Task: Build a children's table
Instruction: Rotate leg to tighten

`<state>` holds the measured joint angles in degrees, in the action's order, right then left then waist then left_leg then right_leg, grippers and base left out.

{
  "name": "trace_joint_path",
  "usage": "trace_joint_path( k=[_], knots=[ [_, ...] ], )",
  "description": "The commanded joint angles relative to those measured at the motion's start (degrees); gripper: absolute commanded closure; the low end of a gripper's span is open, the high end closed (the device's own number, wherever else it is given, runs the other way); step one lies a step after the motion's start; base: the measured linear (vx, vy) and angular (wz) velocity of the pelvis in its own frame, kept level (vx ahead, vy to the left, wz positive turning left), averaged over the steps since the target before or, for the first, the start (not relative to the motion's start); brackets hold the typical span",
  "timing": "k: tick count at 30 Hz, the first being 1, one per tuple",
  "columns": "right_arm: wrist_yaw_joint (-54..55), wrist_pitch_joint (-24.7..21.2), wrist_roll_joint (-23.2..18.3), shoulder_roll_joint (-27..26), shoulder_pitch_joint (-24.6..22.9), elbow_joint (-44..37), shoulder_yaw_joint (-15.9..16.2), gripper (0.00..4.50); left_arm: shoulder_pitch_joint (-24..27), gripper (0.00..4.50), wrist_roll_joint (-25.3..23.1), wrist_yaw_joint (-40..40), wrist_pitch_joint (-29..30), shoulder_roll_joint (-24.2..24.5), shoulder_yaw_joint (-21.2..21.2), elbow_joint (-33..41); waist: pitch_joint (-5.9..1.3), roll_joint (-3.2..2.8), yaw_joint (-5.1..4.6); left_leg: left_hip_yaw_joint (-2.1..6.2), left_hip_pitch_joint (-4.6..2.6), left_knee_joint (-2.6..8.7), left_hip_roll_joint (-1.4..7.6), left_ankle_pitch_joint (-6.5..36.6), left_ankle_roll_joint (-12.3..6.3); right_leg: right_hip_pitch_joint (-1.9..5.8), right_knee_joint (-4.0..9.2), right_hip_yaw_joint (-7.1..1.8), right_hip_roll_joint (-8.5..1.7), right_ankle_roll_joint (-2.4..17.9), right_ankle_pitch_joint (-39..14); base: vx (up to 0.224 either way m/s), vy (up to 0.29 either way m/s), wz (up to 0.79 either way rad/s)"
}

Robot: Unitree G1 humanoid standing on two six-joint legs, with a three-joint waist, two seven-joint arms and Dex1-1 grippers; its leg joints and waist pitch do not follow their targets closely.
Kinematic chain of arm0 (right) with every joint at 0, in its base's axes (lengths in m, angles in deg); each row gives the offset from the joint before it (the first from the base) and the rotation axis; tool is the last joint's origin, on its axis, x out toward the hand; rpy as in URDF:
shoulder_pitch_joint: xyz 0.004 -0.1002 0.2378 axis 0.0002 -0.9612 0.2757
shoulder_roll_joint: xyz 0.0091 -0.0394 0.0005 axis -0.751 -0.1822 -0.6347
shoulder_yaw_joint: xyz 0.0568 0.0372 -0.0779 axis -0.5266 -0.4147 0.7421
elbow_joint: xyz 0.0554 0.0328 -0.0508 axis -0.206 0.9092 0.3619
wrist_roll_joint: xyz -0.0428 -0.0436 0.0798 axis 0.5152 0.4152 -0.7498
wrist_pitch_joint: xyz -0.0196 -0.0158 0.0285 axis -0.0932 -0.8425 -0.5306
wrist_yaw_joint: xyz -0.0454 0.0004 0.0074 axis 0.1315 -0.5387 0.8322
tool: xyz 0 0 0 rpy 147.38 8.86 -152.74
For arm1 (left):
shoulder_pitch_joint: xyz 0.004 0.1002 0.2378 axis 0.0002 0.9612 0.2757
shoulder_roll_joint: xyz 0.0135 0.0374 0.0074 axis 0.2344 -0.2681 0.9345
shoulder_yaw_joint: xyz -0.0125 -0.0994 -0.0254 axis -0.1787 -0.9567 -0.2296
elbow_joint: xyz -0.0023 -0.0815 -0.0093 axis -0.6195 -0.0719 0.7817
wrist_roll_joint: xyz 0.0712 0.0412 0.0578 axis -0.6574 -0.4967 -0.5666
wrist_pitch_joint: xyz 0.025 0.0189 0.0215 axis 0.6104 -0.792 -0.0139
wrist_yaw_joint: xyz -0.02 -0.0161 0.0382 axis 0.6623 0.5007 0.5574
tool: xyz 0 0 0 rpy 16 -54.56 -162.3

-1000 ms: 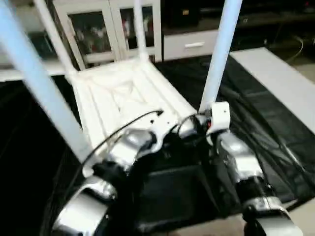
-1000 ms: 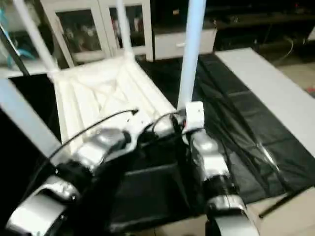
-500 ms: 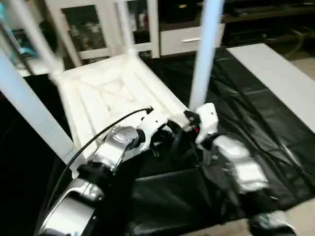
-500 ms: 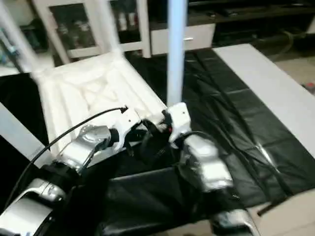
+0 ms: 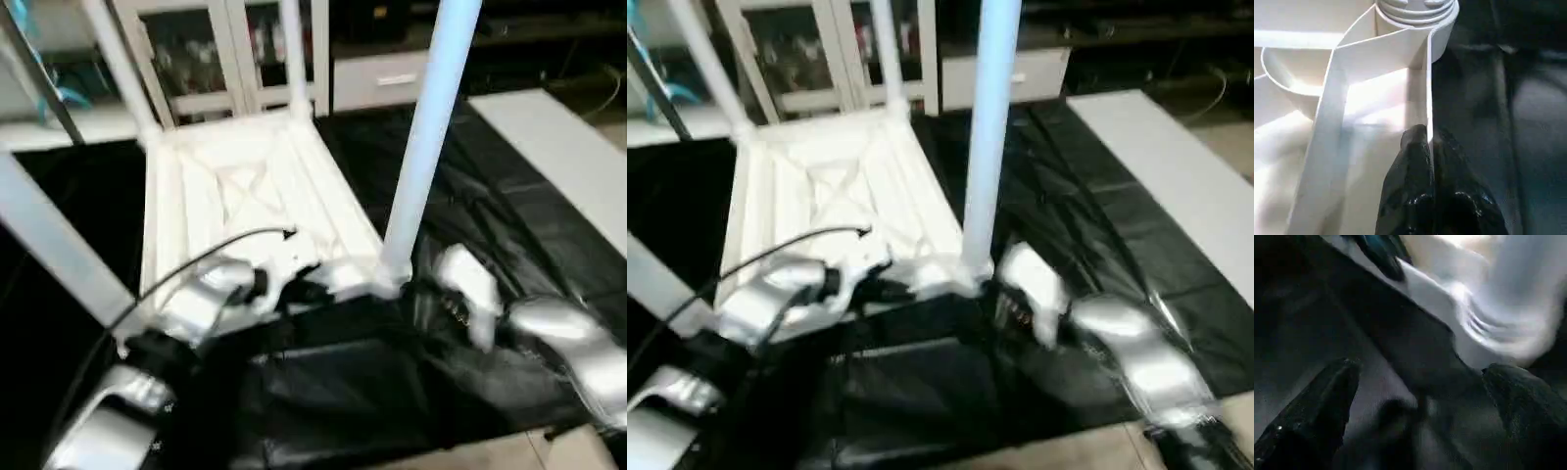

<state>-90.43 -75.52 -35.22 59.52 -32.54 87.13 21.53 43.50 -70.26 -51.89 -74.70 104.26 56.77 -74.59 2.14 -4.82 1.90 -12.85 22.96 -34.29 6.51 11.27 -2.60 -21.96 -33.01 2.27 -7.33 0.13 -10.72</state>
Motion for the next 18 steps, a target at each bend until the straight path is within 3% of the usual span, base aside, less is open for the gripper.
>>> trace_joint_path(
  k=[1,4,10,15,16,18],
  knots=[
    [0.60,-0.11,0.64,-0.17,0.95,-0.89,-1.01,0.02,1.00,4.50,0.10,-2.78,0.57,-0.05,2.12,0.74,-2.89,0.96,-0.18,3.77,-2.21,5.90,6.54,21.29,0.99,0.95,3.51,-1.69,-2.70,11.55,-12.48,0.000,0.000,0.00],
    [1.60,-0.19,0.68,0.37,1.72,0.01,-1.82,0.02,1.80,4.50,1.11,-5.47,1.70,1.01,2.66,3.28,-2.96,0.91,-0.16,3.86,-2.38,5.87,6.66,20.97,1.28,0.88,3.54,-1.77,-2.77,11.74,-12.12,0.000,0.000,0.00],
    [1.64,-0.55,0.12,-0.50,3.07,-0.07,-0.87,0.02,3.22,4.50,2.52,-9.88,3.49,2.63,4.13,8.02,-3.26,0.44,0.18,3.49,-2.60,5.67,6.59,16.73,0.19,1.01,2.63,-1.47,-2.29,13.31,-4.24,0.000,0.000,0.00],
    [2.21,0.21,0.99,-2.80,4.92,2.58,0.43,0.02,3.39,4.50,2.46,-10.16,3.88,2.73,4.22,8.61,-3.11,0.45,0.36,3.47,-2.51,5.77,6.53,18.69,1.12,1.03,2.74,-1.49,-2.36,13.50,-6.95,0.000,0.000,0.00],
    [2.10,0.43,0.89,-3.52,5.61,3.52,0.93,0.02,3.49,4.50,2.37,-10.10,4.03,2.78,4.22,8.83,-3.06,0.88,0.34,3.43,-2.47,5.81,6.53,19.15,1.23,1.06,2.88,-1.52,-2.39,13.36,-7.74,0.000,0.000,0.00],
    [1.45,0.62,0.66,-4.55,6.90,4.98,1.86,0.31,3.69,4.50,2.29,-9.61,4.48,2.86,4.06,9.33,-3.14,0.82,0.21,3.57,-2.54,5.80,6.51,19.37,1.90,1.00,2.85,-1.55,-2.43,12.99,-8.70,0.000,0.000,0.00]
  ],
)
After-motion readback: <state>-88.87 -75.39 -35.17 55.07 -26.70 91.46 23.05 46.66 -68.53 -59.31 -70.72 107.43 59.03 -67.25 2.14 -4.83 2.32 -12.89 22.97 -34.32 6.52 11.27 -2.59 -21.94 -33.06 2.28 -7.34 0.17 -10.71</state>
